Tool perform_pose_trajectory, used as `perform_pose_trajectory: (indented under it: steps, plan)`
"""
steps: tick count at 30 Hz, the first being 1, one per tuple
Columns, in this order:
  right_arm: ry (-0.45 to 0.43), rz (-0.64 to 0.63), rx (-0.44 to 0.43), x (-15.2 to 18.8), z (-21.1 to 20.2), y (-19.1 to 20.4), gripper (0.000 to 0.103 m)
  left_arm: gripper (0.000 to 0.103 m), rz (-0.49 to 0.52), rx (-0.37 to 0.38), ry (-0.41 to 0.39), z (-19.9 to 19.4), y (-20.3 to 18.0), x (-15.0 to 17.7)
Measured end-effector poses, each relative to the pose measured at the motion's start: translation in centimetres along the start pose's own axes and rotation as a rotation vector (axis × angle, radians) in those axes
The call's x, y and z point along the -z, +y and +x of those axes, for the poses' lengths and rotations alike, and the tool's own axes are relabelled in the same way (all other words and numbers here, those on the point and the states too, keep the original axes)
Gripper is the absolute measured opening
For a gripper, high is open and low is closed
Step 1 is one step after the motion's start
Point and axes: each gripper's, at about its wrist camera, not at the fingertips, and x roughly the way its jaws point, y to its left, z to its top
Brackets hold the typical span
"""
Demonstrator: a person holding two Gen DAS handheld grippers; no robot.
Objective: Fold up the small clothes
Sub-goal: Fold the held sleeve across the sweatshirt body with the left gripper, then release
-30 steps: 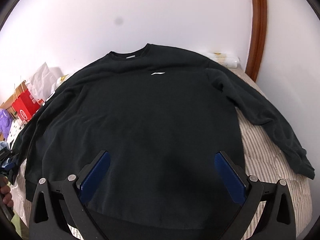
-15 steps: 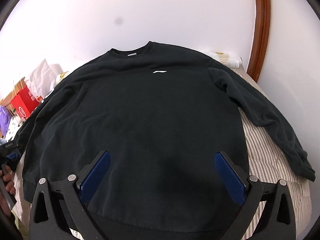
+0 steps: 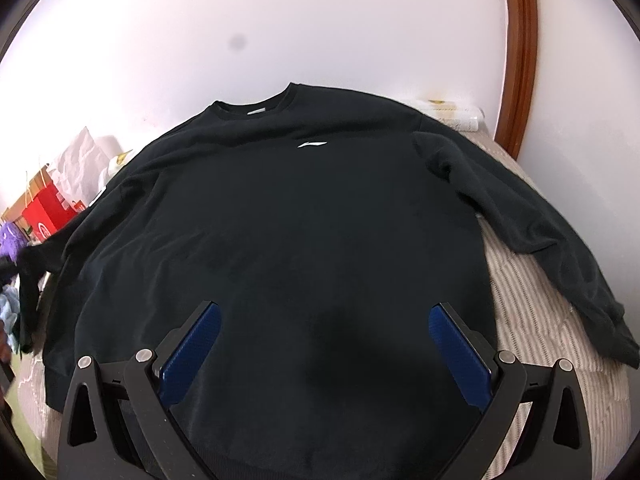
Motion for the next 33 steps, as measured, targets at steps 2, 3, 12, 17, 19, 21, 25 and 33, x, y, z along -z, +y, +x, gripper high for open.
perform_pose_trajectory:
  steps: [2, 3, 12, 17, 19, 21, 25, 33]
  plan:
    - [-0.01, -0.004, 0.019, -0.2, -0.3, -0.7, 0.102, 0.014, 0.034, 0.018, -0.023, -0.1, -2.0, -1.0]
    - [-0.015, -0.005, 0.028, -0.3, -0.5, -1.1, 0.102, 0.014, 0.057, 0.03, -0.04, -0.3, -3.4, -1.7]
    - [-0.069, 0.036, 0.132, -1.2, -2.6, -7.0, 0.102, 0.014, 0.233, 0.175, -0.146, -1.0, -16.1, -5.0]
    - [-0.06, 0.077, 0.183, -1.2, -2.6, -10.2, 0.102, 0.014, 0.319, 0.275, -0.14, -0.3, -23.1, -4.2]
    - [-0.054, 0.086, 0.199, -1.1, -2.4, -11.1, 0.102, 0.014, 0.349, 0.312, -0.121, 0.3, -26.0, -3.3]
    - [-0.048, 0.095, 0.214, -1.0, -2.2, -11.9, 0.102, 0.014, 0.374, 0.351, -0.093, 1.1, -28.3, -2.1]
    - [-0.033, 0.116, 0.235, -0.9, -1.4, -13.4, 0.102, 0.014, 0.422, 0.386, -0.036, 2.6, -32.1, 0.7]
    - [-0.015, 0.13, 0.239, -0.6, 0.3, -14.4, 0.102, 0.014, 0.5, 0.4, 0.062, 5.6, -36.3, 5.2]
